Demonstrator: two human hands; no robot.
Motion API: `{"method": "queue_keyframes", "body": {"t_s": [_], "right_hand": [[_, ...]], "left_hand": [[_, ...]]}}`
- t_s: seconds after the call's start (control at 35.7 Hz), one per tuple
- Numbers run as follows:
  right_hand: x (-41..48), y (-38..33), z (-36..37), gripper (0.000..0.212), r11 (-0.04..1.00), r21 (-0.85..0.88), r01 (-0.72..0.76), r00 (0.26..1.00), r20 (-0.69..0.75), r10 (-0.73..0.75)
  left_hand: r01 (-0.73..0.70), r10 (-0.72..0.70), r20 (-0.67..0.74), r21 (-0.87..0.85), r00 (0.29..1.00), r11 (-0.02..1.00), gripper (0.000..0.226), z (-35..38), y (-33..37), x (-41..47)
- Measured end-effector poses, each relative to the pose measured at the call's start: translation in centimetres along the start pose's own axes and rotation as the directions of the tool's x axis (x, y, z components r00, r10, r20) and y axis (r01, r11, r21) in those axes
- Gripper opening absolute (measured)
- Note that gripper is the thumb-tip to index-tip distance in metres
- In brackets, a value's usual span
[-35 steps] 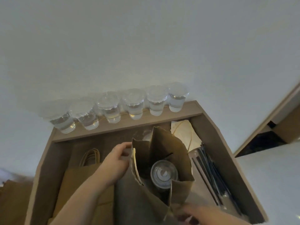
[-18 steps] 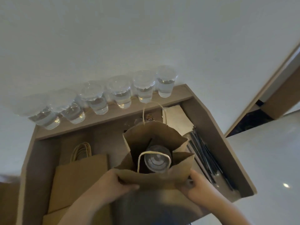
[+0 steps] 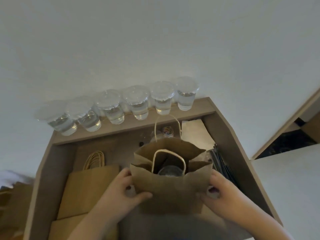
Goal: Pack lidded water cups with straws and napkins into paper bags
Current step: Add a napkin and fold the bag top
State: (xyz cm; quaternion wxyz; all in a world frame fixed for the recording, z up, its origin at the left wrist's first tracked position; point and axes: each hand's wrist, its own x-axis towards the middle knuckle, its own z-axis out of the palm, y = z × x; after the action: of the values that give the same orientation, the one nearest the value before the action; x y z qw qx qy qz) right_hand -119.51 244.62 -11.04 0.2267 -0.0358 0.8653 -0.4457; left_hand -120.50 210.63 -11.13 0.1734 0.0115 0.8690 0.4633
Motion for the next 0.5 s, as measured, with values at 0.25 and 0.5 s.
{"method": "queue_keyframes", "body": {"t_s": [0.25, 0.5], "right_hand": [[2.8, -1.7, -3.1, 0.116, 0.998, 0.051, 0.028, 0.999, -0.046, -0.026], [5.1, -1.6, -2.6, 0.02, 0.935, 0.299, 0.193, 0.972, 0.069, -0.223]], "left_hand": [[-0.074, 0.039, -0.187, -0.184, 0.982, 0.98, 0.087, -0.2, 0.2, 0.7], [-0.13, 0.099, -0.102, -0.353, 0.99, 0.927, 0.069, 0.9, 3.7, 1.6]]}}
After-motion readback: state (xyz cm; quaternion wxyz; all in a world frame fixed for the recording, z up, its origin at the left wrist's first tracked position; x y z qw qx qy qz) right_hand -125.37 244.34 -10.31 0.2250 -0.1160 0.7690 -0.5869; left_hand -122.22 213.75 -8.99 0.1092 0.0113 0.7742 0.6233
